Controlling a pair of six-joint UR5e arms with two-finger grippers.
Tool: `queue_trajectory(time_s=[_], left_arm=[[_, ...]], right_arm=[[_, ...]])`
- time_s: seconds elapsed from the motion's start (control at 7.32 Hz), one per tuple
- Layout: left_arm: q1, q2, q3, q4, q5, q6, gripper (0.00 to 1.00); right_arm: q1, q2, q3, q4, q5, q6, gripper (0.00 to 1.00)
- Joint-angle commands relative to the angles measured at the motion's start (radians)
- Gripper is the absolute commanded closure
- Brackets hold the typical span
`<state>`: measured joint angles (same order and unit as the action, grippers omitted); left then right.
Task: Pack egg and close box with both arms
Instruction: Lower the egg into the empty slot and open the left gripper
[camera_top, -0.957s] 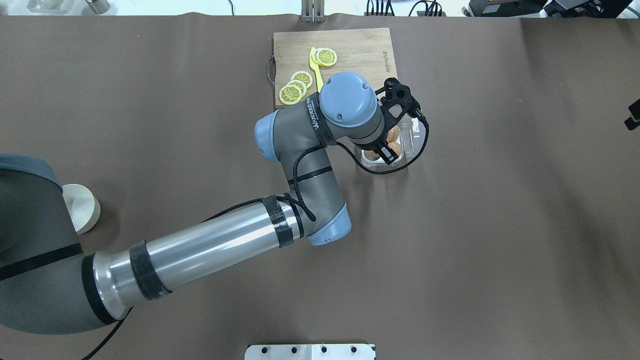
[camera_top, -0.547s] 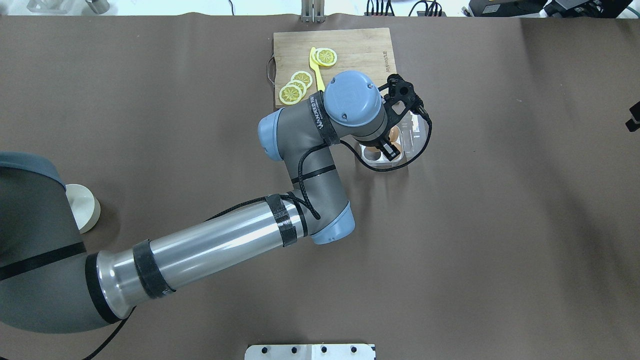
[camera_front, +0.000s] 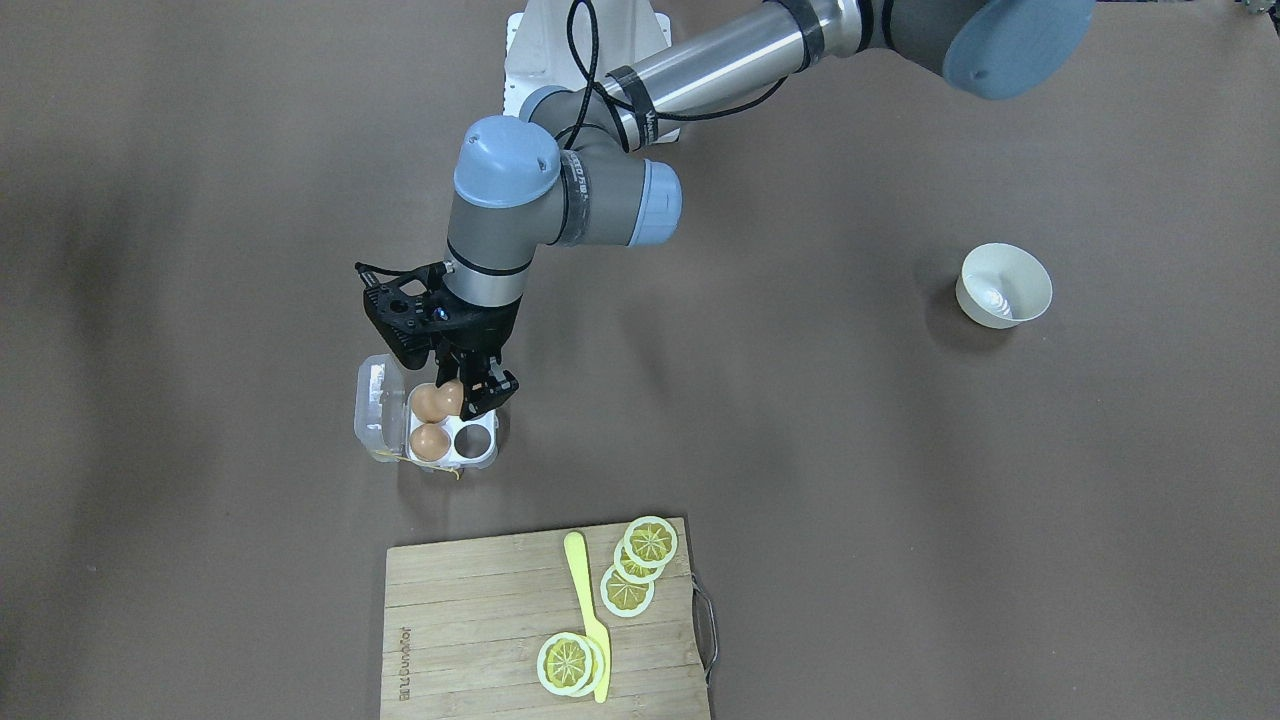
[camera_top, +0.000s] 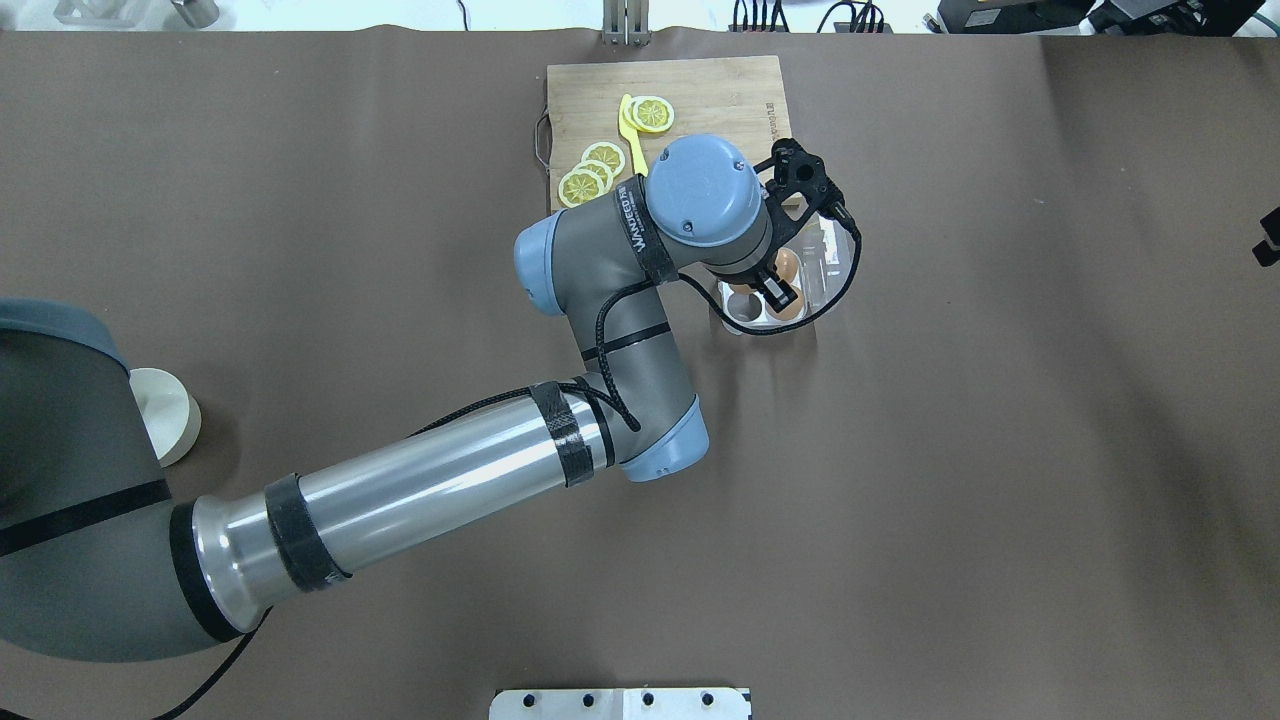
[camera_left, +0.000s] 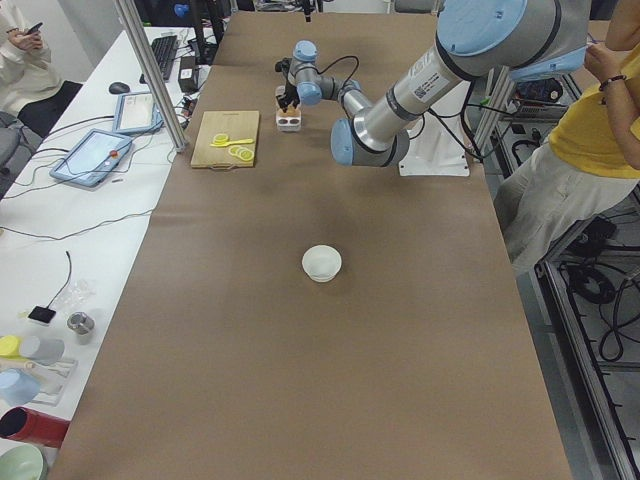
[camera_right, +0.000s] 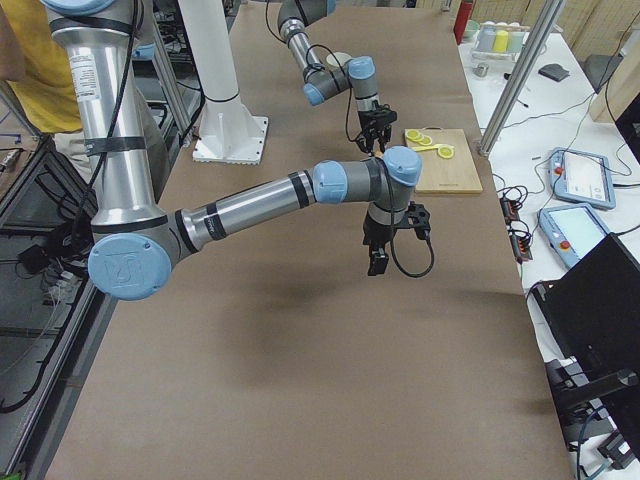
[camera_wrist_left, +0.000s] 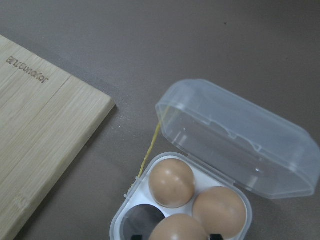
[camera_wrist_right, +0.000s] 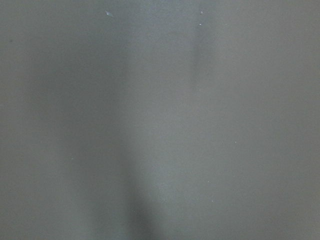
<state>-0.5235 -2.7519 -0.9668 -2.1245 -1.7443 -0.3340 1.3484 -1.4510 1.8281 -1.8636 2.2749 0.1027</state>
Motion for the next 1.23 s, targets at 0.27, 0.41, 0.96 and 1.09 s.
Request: queue_trajectory(time_s=[0.27,0.41,0.96,1.09], left_arm=[[0.0,-0.012,0.0,0.0,0.008,0.0,0.57],[0.0,-0.018,0.0,0.0,0.008,0.0,0.47],[0.0,-0.019,0.01,0.0,0.009,0.0,0.28],[0.0,-0.017,0.01,0.001,0.009,0.0,0.23]], right_arm=[[0.0,-0.006,0.006,0.0,0.0,0.0,0.0],[0.0,-0.008,0.006,0.0,0.0,0.0,0.0],[0.0,-0.015,0.02,-0.002,0.0,0.0,0.0],[0.0,-0.015,0.022,-0.002,0.002,0.0,0.0]])
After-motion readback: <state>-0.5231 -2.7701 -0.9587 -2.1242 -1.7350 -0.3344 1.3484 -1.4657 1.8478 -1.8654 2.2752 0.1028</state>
